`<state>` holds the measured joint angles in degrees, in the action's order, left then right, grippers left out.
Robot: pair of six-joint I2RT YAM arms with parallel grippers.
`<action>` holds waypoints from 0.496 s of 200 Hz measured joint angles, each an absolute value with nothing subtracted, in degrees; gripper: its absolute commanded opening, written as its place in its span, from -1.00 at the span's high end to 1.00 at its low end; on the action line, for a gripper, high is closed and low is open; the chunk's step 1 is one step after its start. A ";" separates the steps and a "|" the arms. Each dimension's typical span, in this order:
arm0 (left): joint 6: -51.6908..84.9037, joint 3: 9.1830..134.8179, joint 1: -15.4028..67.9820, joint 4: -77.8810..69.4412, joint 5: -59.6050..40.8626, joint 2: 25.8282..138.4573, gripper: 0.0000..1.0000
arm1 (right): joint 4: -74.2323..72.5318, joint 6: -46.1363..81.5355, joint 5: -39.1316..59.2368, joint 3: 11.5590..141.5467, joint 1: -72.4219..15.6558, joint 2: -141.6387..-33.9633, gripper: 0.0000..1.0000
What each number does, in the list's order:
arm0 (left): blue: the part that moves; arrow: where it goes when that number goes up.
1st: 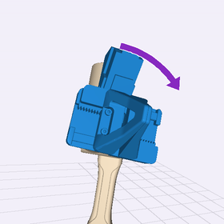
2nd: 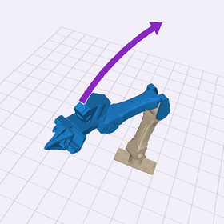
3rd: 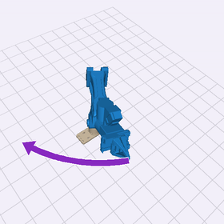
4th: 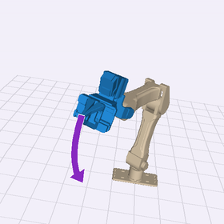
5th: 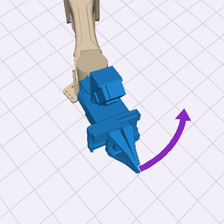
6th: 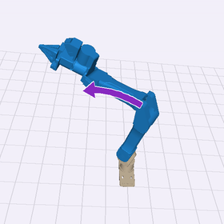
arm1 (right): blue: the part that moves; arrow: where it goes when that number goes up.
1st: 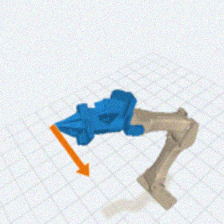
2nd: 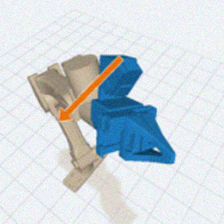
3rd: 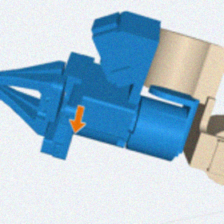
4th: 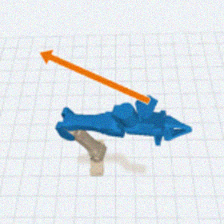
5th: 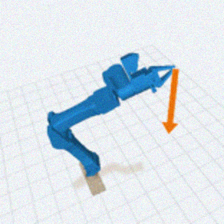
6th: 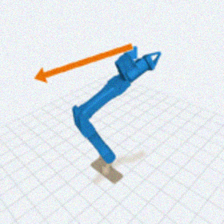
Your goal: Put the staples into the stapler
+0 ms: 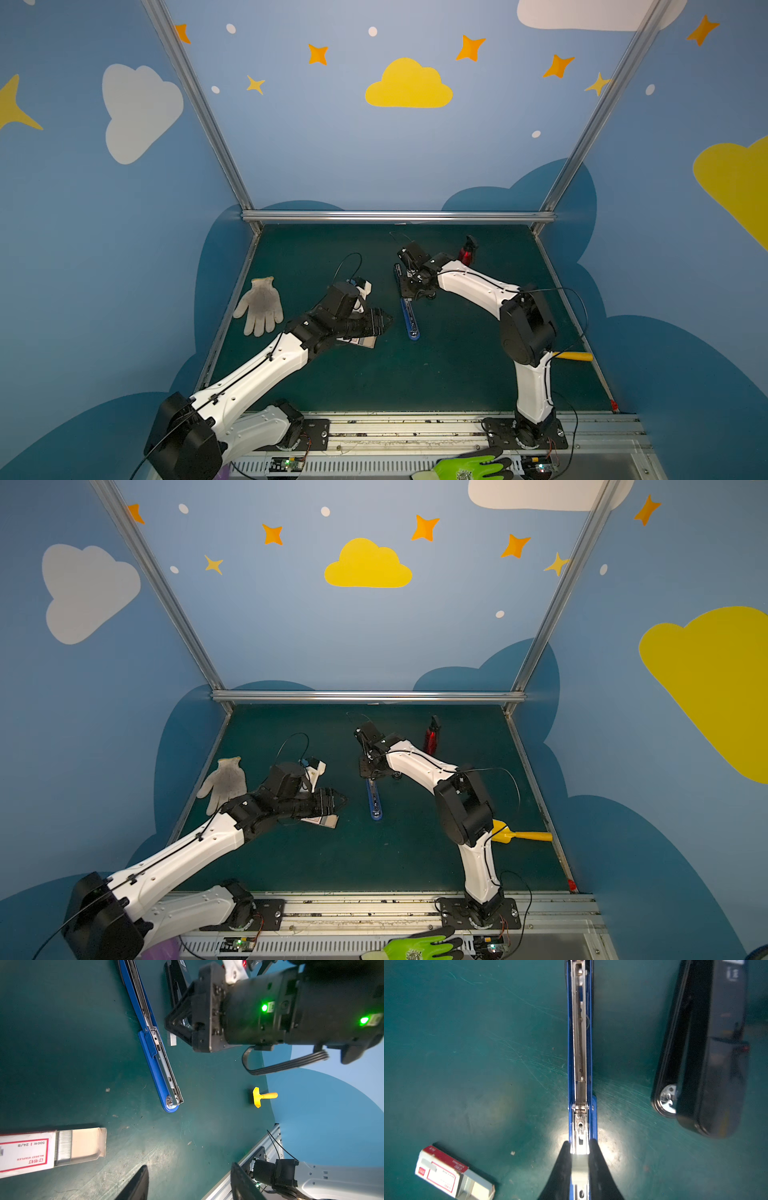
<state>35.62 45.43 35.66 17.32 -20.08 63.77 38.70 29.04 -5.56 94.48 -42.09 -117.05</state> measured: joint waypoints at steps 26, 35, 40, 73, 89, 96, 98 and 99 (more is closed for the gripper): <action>35.62 45.43 35.66 17.32 -20.05 63.88 -0.24 | 38.76 29.30 -5.91 96.07 -42.52 -118.54 0.66; 35.62 45.43 35.66 17.32 -20.05 63.96 -0.24 | 38.81 29.36 -6.15 96.60 -42.65 -119.07 0.66; 35.62 45.43 35.66 17.32 -20.03 64.03 -0.24 | 38.79 29.36 -6.26 96.82 -42.68 -119.33 0.66; 35.62 45.43 35.64 17.34 -19.99 64.10 -0.23 | 38.92 29.34 -7.14 98.54 -42.72 -121.36 0.66; 35.62 45.43 35.64 17.32 -19.97 64.10 -0.23 | 39.16 29.30 -7.68 99.24 -42.74 -121.97 0.66; 35.62 45.43 35.64 17.32 -19.94 64.10 -0.23 | 39.22 29.28 -7.86 99.50 -42.76 -122.23 0.66; 35.62 45.43 35.64 17.34 -19.92 64.10 -0.23 | 39.22 29.28 -7.90 99.55 -42.76 -122.28 0.66; 35.62 45.43 35.64 17.34 -19.92 64.10 -0.23 | 39.22 29.26 -7.97 99.57 -42.76 -122.32 0.66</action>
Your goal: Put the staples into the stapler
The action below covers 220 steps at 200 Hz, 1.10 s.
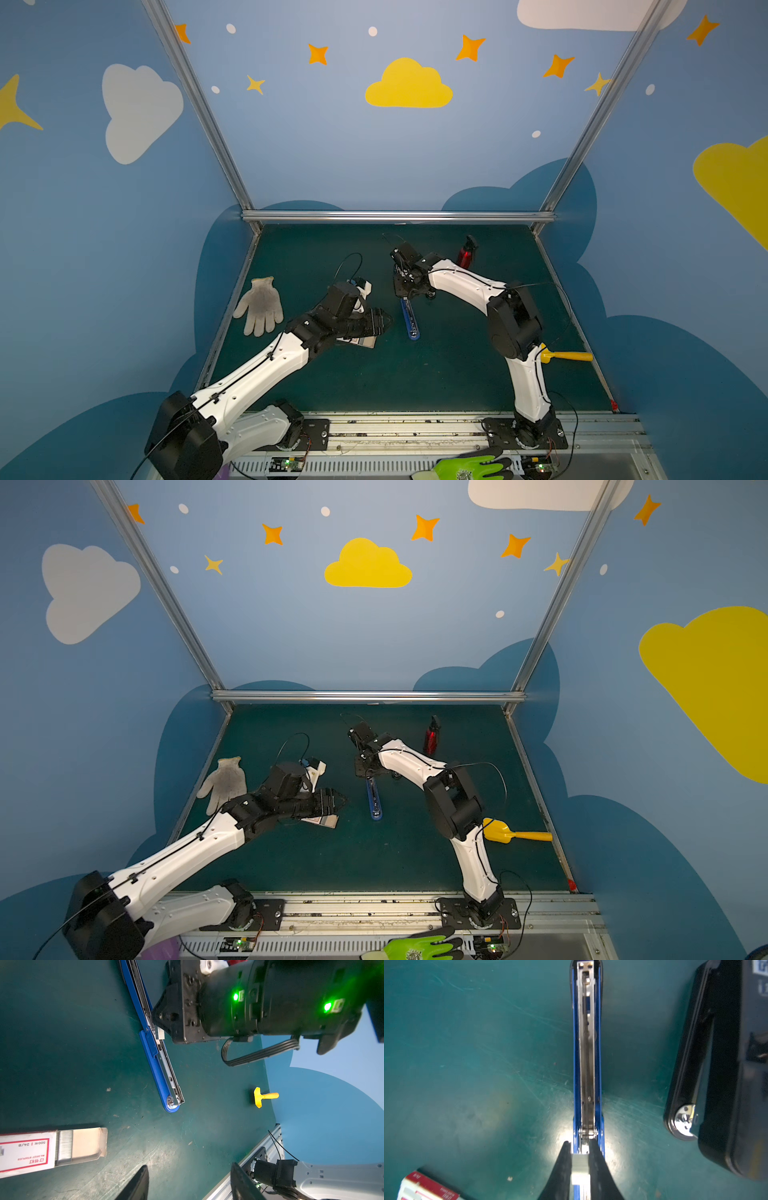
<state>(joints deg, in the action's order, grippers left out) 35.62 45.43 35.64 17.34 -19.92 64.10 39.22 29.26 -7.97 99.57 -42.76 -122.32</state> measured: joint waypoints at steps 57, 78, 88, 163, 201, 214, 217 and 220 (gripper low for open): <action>35.66 45.43 35.64 17.32 -19.84 64.47 -0.22 | 39.62 28.27 -8.99 99.88 -42.81 -123.09 0.67; 35.83 45.41 35.64 17.32 -19.84 64.90 -0.22 | 39.68 27.99 -9.23 99.88 -42.87 -123.15 0.67; 35.83 45.41 35.64 17.30 -19.84 65.01 -0.22 | 39.68 27.94 -9.28 99.88 -42.92 -123.20 0.67; 35.90 45.39 35.62 17.28 -19.62 65.25 -0.21 | 39.42 27.20 -9.45 99.31 -43.00 -123.31 0.67; 36.07 45.19 35.62 17.26 -19.16 65.25 -0.21 | 38.94 27.16 -9.45 98.10 -43.24 -123.31 0.67; 36.07 45.19 35.62 17.19 -19.07 65.25 -0.21 | 38.81 27.16 -9.54 97.82 -43.35 -123.31 0.67; 36.07 45.19 35.62 17.17 -19.05 65.25 -0.21 | 38.72 27.16 -9.58 97.73 -43.35 -123.31 0.67; 36.07 45.19 35.62 17.10 -19.00 65.25 -0.20 | 38.63 27.18 -9.58 97.62 -43.35 -123.31 0.67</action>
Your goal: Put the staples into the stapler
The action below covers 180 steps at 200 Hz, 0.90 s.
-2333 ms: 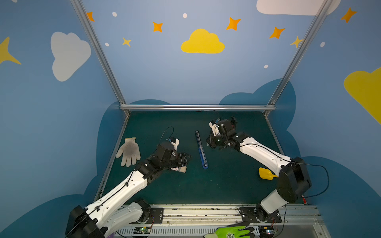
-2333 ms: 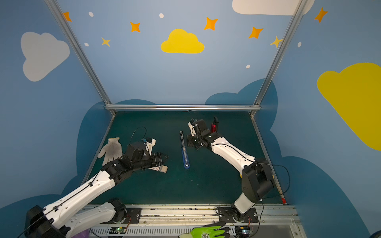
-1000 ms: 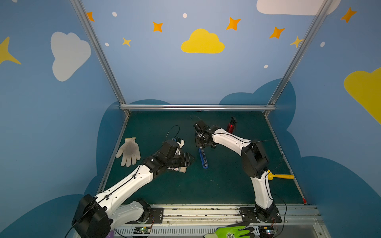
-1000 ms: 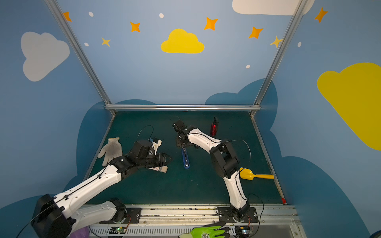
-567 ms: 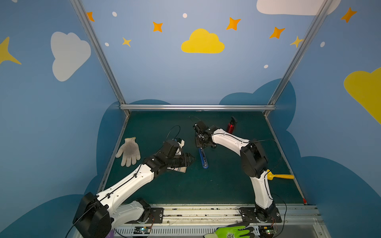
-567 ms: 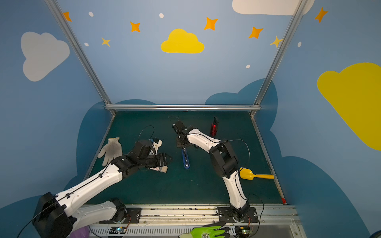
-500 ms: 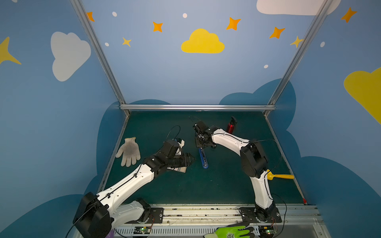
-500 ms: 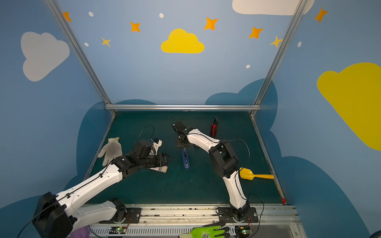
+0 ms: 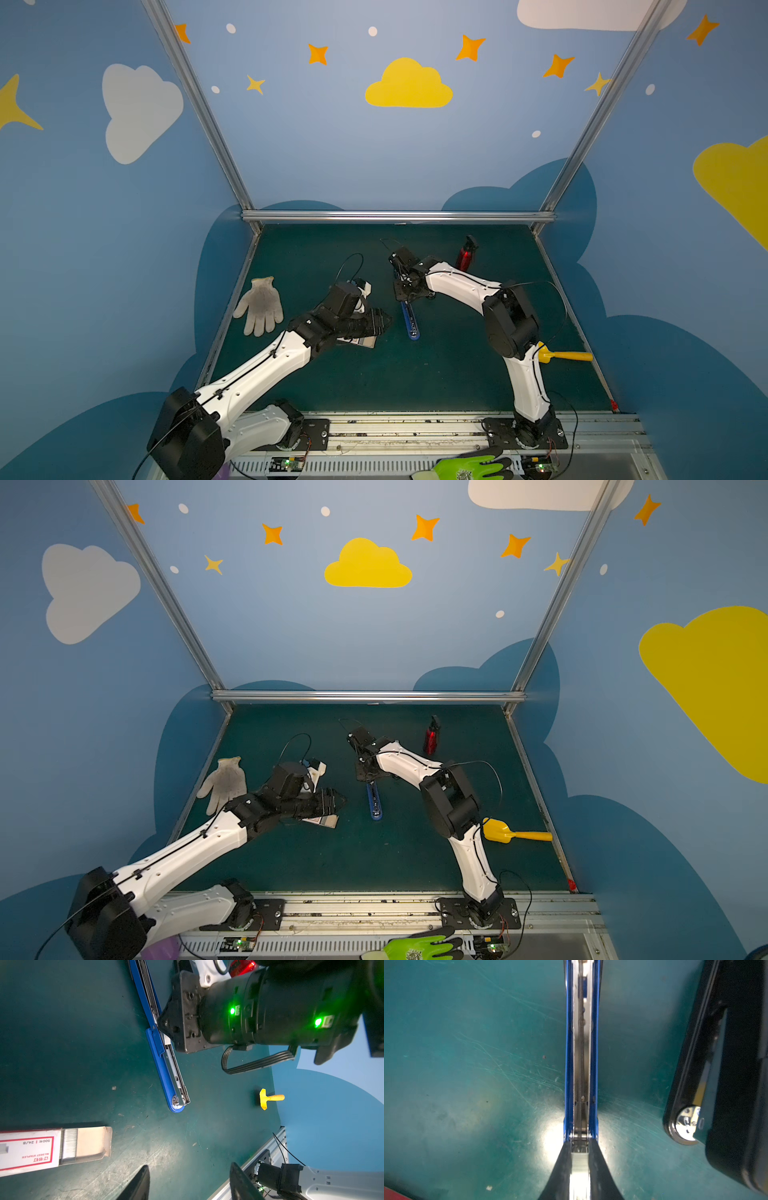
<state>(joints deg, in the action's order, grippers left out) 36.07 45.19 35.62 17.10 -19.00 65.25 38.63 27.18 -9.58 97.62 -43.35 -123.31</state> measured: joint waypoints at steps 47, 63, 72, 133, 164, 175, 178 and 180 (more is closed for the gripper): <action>36.32 45.08 35.62 16.88 -18.76 65.25 -0.20 | 36.75 27.22 -10.70 95.64 -43.90 -122.54 0.65; 36.40 44.99 35.62 16.78 -18.76 65.25 -0.20 | 36.36 27.40 -11.11 94.43 -44.25 -121.75 0.63; 36.49 44.84 35.62 16.58 -18.76 65.25 -0.20 | 36.23 27.49 -11.38 93.78 -44.49 -121.27 0.62; 36.73 44.34 35.62 16.40 -18.72 65.23 -0.20 | 36.47 28.32 -12.21 89.08 -46.02 -118.10 0.37; 36.77 44.29 35.62 16.19 -18.72 65.23 -0.20 | 37.65 28.56 -12.67 87.44 -46.24 -116.71 0.20; 36.86 44.25 35.62 16.03 -18.65 65.23 -0.20 | 37.98 28.56 -12.78 87.26 -46.24 -116.11 0.21; 36.86 44.23 35.62 16.03 -18.61 65.23 -0.21 | 38.00 28.51 -12.80 87.26 -46.22 -115.92 0.22; 36.88 44.23 35.62 16.03 -18.59 65.23 -0.21 | 38.02 28.51 -12.82 87.26 -46.22 -115.74 0.23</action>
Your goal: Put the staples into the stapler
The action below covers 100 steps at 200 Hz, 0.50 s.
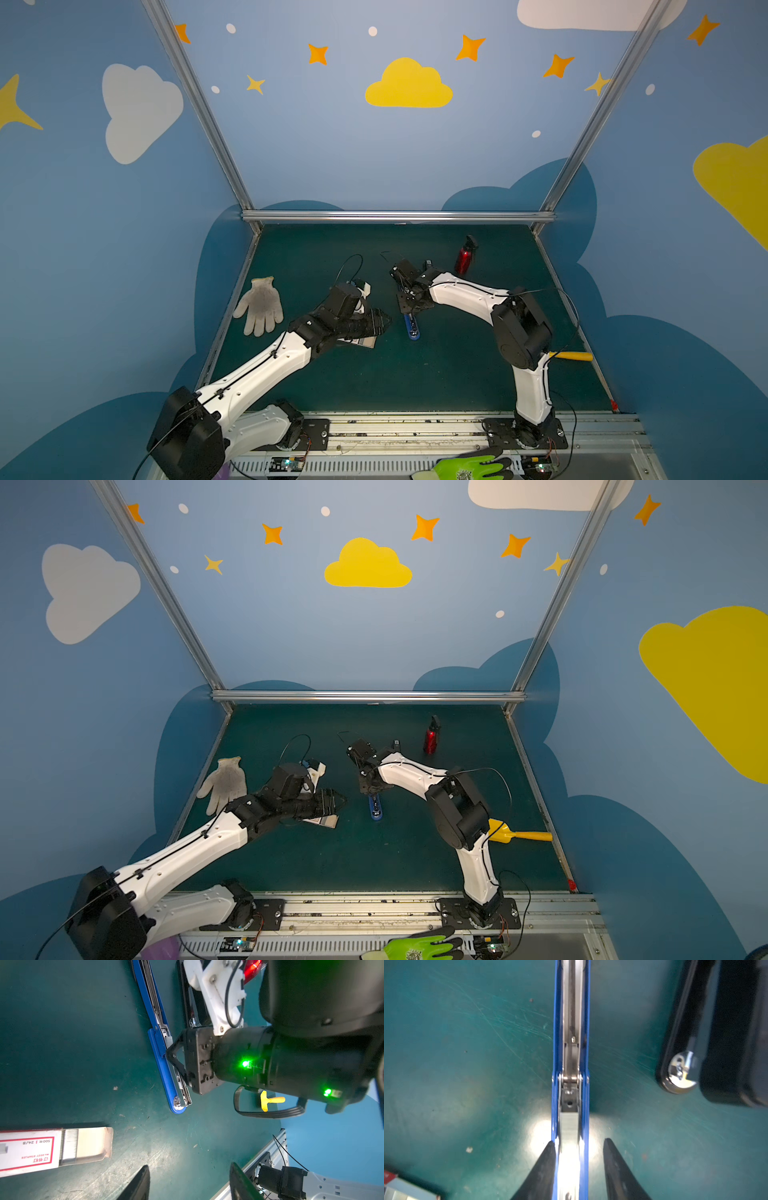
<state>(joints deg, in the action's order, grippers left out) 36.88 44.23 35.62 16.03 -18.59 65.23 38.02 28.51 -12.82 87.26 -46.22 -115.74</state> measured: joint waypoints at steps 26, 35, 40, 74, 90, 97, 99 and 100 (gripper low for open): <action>37.01 44.23 35.62 16.03 -18.33 65.23 -0.21 | 38.17 28.21 -12.86 87.57 -45.74 -114.28 0.42; 37.10 44.23 35.62 16.05 -18.26 65.21 -0.21 | 38.30 28.16 -12.69 88.23 -45.52 -114.28 0.58; 37.12 44.23 35.62 16.05 -18.17 65.14 -0.20 | 38.28 27.94 -12.58 88.55 -45.36 -114.30 0.67; 37.34 44.23 35.51 16.10 -17.74 64.77 -0.15 | 38.74 27.40 -11.44 91.92 -43.88 -115.02 0.91; 37.34 44.23 35.51 16.10 -17.67 64.66 -0.15 | 38.85 27.07 -11.11 93.86 -43.42 -116.01 0.88; 37.34 44.23 35.48 16.14 -17.65 64.66 -0.15 | 38.85 26.96 -10.87 94.61 -43.18 -116.53 0.88; 37.34 44.23 35.48 16.14 -17.63 64.66 -0.15 | 38.85 26.92 -10.83 94.80 -43.16 -116.71 0.88; 37.34 44.23 35.48 16.16 -17.63 64.66 -0.15 | 38.83 26.92 -10.70 94.94 -43.11 -116.81 0.88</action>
